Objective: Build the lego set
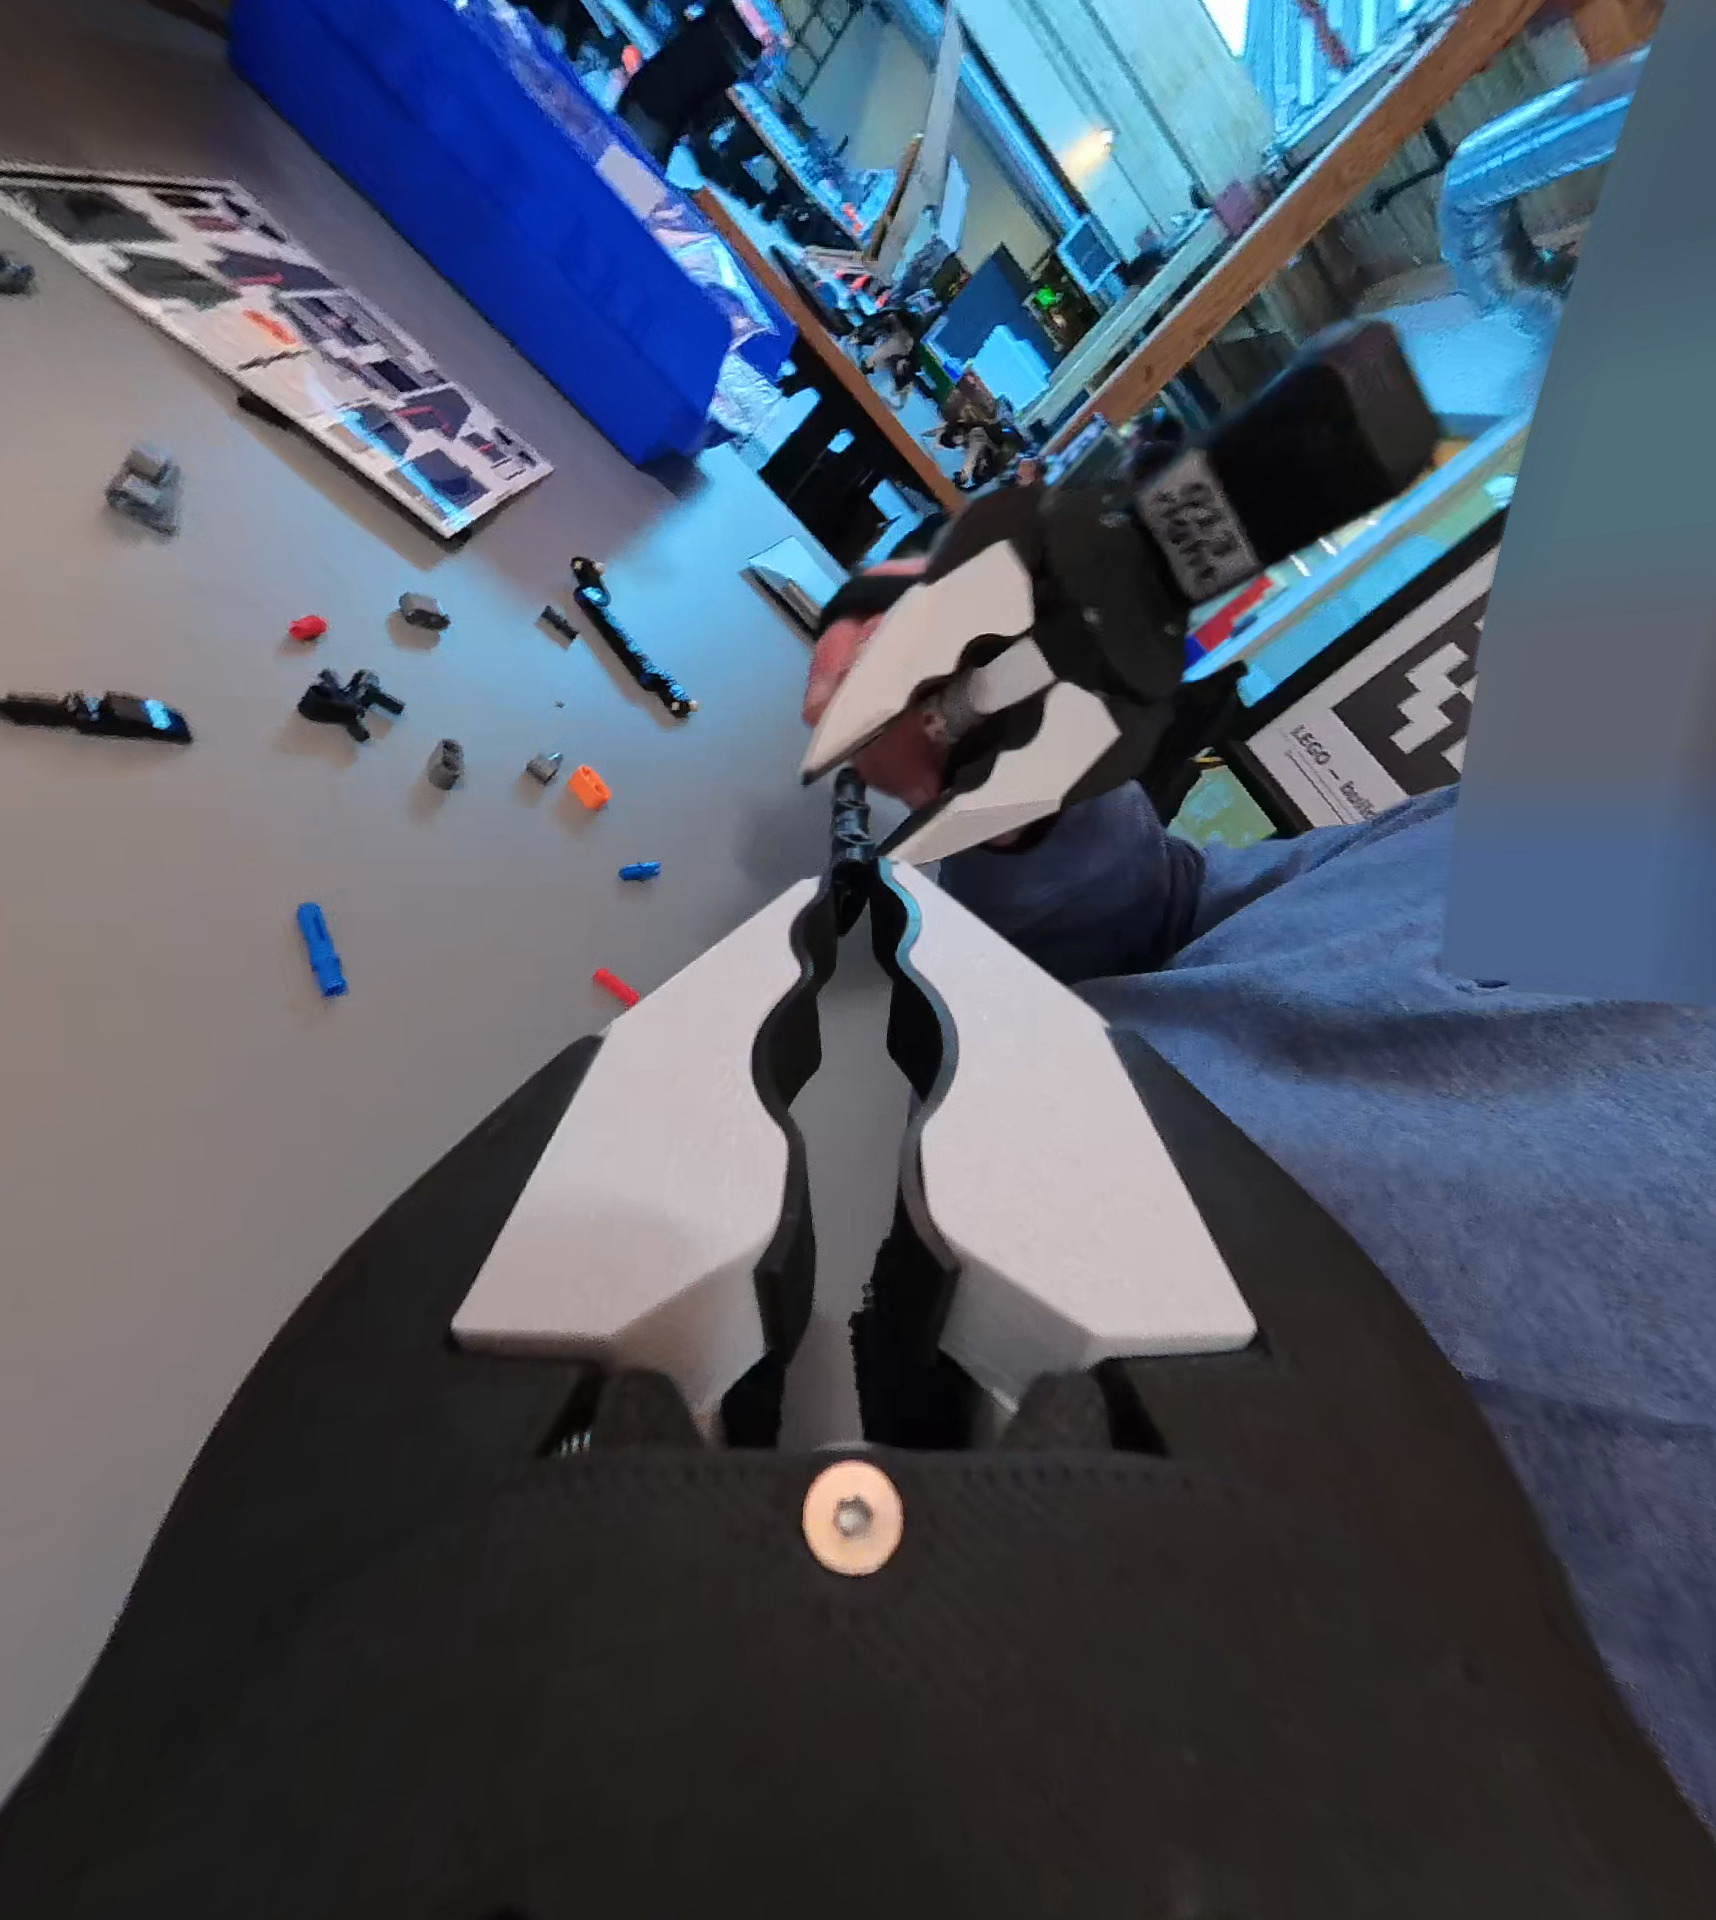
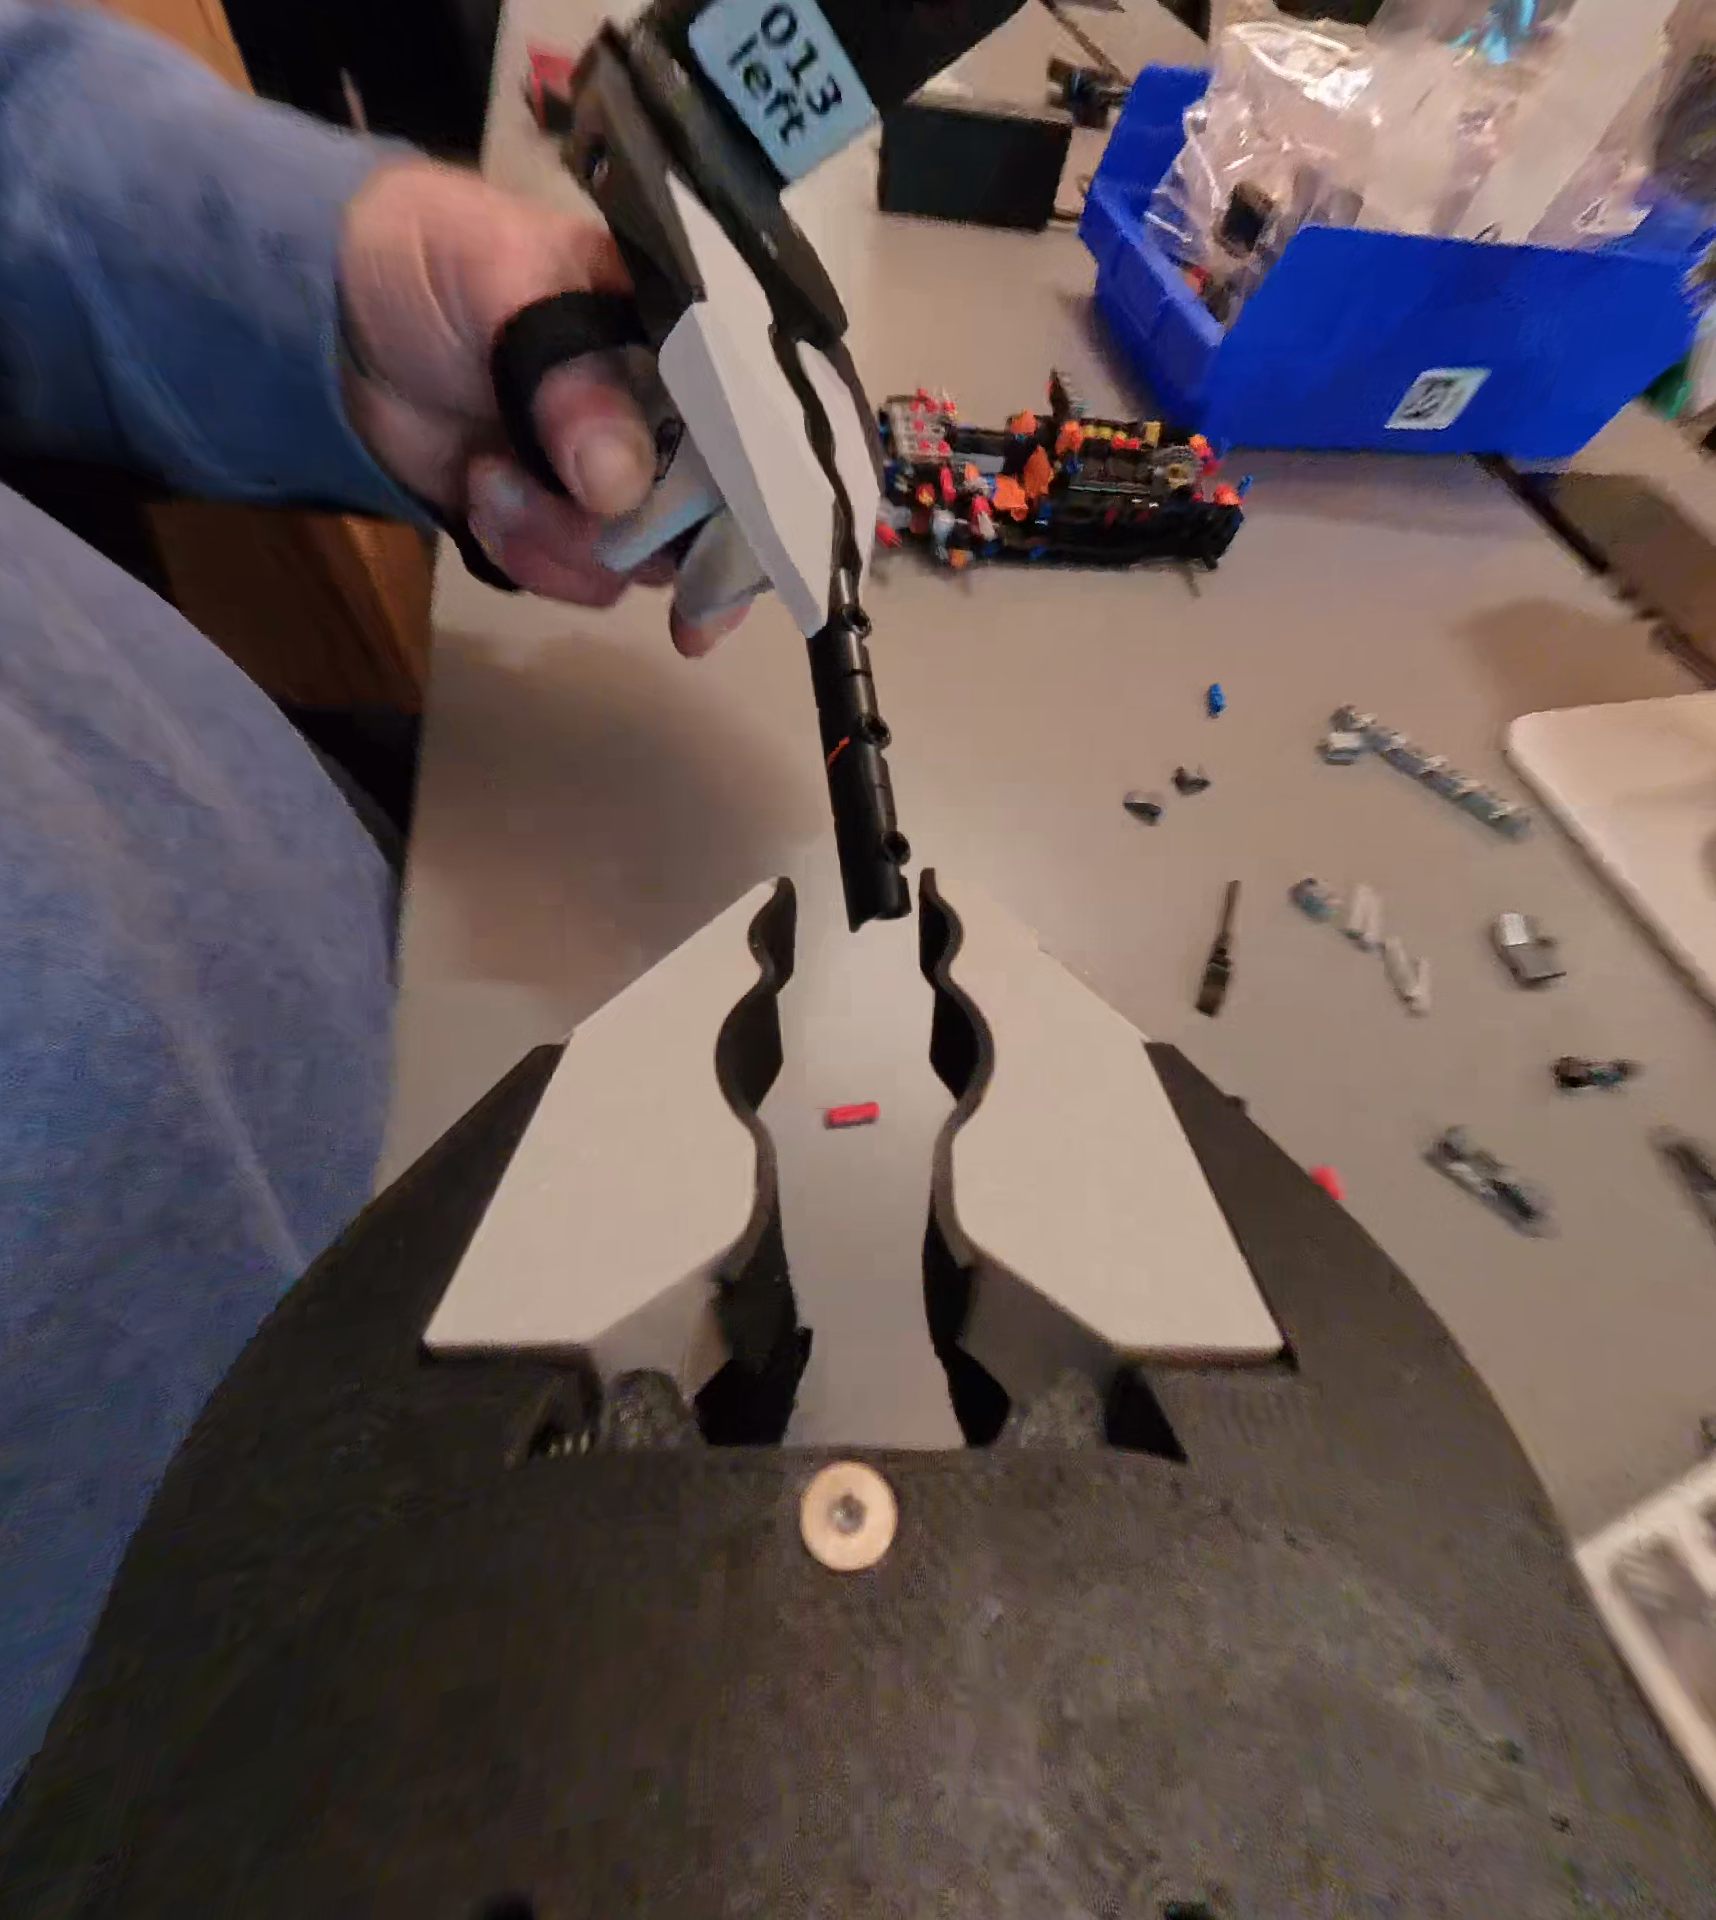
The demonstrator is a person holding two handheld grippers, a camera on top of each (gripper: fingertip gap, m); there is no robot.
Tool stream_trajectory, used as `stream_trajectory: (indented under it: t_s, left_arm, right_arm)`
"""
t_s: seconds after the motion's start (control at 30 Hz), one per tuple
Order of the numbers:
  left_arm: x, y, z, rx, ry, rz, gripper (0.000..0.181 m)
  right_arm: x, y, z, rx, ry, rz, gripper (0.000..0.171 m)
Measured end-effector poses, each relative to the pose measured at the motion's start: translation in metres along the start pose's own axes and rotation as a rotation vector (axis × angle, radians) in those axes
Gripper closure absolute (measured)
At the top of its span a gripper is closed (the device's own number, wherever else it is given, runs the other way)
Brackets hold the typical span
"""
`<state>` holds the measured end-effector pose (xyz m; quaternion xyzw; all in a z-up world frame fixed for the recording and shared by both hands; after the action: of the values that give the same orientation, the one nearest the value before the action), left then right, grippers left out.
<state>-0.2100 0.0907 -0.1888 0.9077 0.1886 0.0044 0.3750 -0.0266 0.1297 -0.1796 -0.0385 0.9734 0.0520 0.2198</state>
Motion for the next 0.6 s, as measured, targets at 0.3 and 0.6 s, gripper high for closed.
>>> stream_trajectory:
  t_s: [0.3,0.6]
  left_arm:
    - [0.001,0.013,0.004,0.070,0.015,0.066,0.177]
    - [-0.008,0.024,0.010,0.151,0.017,0.099,0.177]
  right_arm:
    - [-0.004,-0.005,0.000,0.271,0.193,-0.146,0.166]
    - [-0.001,-0.017,-0.006,0.333,0.239,-0.194,0.168]
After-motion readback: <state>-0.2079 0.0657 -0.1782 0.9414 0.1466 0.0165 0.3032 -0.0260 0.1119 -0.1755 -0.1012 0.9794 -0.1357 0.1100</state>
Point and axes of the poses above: each gripper's, where its closed fingertips meet, x out along the fingers, z out of its underside, y = z × x across the jaws, the point moved 8 cm from there along -x, back along the fingers, and after that the axes turned 1 degree about -z, right-handed, at the moved point
